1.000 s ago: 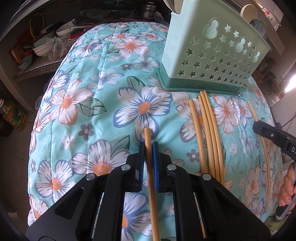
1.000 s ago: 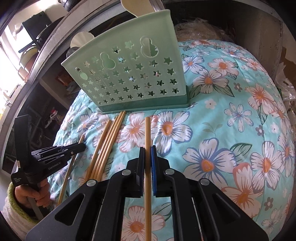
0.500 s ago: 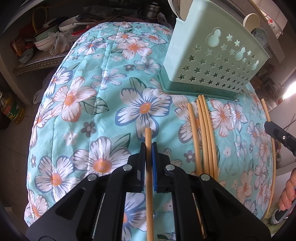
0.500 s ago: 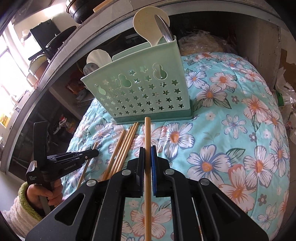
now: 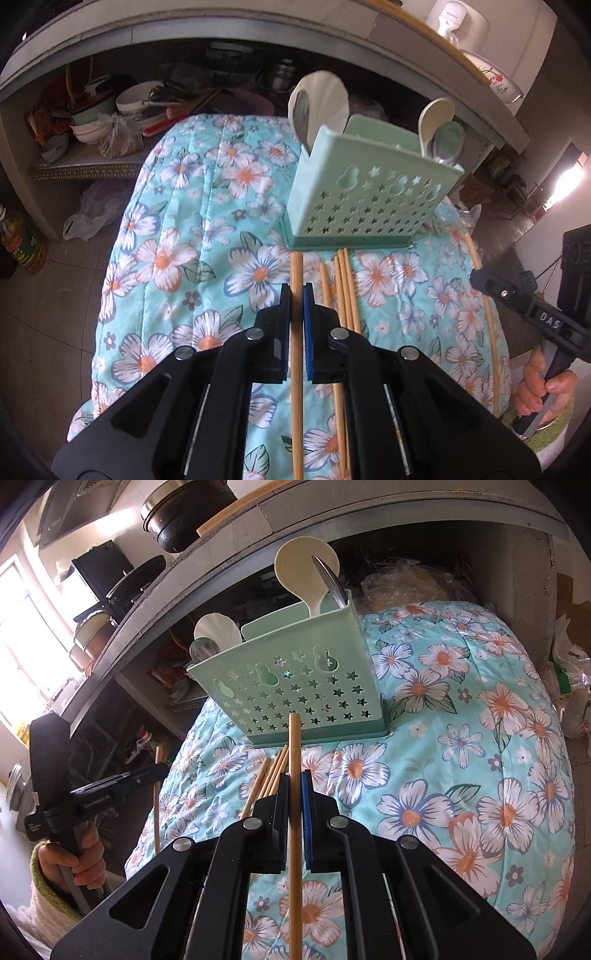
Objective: Organize utensils
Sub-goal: 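Lift the chopstick with the left gripper, drop it into the holder, open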
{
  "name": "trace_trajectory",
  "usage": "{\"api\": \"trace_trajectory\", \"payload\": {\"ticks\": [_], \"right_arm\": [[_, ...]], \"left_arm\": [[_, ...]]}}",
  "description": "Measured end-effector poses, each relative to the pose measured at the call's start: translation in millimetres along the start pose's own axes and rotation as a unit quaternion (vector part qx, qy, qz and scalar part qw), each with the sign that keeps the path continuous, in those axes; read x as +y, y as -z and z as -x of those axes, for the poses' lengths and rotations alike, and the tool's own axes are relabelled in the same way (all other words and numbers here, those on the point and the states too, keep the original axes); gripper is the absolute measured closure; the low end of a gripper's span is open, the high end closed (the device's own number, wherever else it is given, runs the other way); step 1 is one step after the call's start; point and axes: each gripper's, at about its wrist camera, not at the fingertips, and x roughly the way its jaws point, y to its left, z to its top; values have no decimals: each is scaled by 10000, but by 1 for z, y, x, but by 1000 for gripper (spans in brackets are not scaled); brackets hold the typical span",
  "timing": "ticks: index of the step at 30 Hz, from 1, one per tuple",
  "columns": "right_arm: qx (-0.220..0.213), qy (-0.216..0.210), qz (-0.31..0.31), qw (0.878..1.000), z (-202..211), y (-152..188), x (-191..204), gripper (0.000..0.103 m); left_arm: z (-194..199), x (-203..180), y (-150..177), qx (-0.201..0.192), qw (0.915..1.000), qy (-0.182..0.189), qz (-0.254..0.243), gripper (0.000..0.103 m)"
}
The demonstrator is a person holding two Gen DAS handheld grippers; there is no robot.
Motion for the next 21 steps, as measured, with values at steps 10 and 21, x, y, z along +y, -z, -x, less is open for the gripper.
{"api": "trace_trajectory", "payload": {"ticks": [10,21], "right_arm": [[-147,-68,-124,9998,13,-1,-11,96],[-218,-210,-205,9993,18,-5,-21,96]], "left_arm": [[93,-30,-61,-1152,9912,656,-39,97],[144,-62,-158,-2545,9637,802,-37,97]]}}
